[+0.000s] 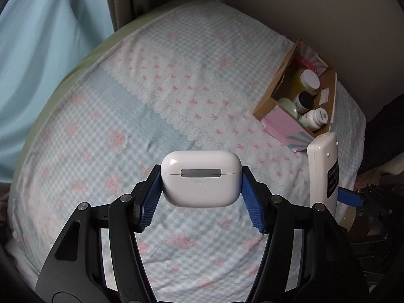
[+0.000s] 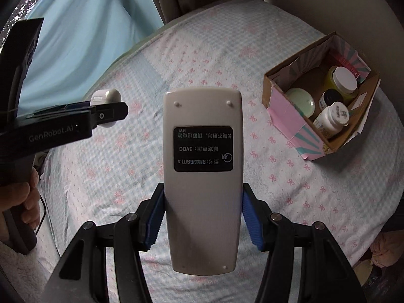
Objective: Organize rigid objects
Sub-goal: 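Carry the earbud case and remote into the cardboard box and release both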
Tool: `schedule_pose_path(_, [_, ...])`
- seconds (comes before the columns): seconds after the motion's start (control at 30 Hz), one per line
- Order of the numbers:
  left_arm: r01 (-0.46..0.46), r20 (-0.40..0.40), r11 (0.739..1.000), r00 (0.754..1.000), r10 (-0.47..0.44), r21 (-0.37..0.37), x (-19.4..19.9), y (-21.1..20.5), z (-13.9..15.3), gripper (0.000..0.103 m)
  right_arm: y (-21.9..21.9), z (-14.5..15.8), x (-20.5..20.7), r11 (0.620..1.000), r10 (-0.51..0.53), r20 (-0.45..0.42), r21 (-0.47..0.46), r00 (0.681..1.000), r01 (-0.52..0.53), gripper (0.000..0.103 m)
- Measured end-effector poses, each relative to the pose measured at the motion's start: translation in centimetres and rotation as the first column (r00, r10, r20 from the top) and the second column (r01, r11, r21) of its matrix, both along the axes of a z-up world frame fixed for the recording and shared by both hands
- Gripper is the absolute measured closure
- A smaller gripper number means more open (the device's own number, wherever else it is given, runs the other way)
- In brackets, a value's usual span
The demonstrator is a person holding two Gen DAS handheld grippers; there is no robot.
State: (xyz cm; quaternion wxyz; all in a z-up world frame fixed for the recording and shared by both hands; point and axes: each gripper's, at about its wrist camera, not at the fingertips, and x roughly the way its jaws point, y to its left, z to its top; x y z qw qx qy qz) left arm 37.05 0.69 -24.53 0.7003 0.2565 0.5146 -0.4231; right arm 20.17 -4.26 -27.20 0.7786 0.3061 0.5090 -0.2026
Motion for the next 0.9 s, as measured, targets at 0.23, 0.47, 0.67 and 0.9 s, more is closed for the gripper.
schedule_pose_path(0.23, [0.002, 0.019, 0.997, 1.000, -0.001, -0.083, -4.0, -3.5, 5.6, 0.046, -5.8, 5.4, -3.2, 0.996, -0.078, 0.097, 0.039, 0.992, 0.075, 0.050])
schedule_pose_path(0.47, [-0.029, 0.046, 0.995, 0.998, 0.033, -0.094, -6.9, -8.3, 8.0, 0.046, -13.4, 8.8, -5.7, 0.993, -0.096, 0.174, 0.084, 0.980, 0.082, 0.050])
schedule_pose_path(0.67, [-0.132, 0.021, 0.986, 0.991, 0.135, -0.101, -7.9, -13.0, 7.5, 0.046, -22.0, 9.1, -6.0, 0.992, -0.057, 0.175, 0.122, 0.983, 0.036, 0.050])
schedule_pose_path(0.9, [-0.215, -0.052, 0.973, 0.976, 0.211, -0.083, -8.5, -19.3, 3.7, 0.046, -31.1, 6.7, -5.0, 0.989, -0.018, 0.125, 0.150, 0.992, -0.001, 0.050])
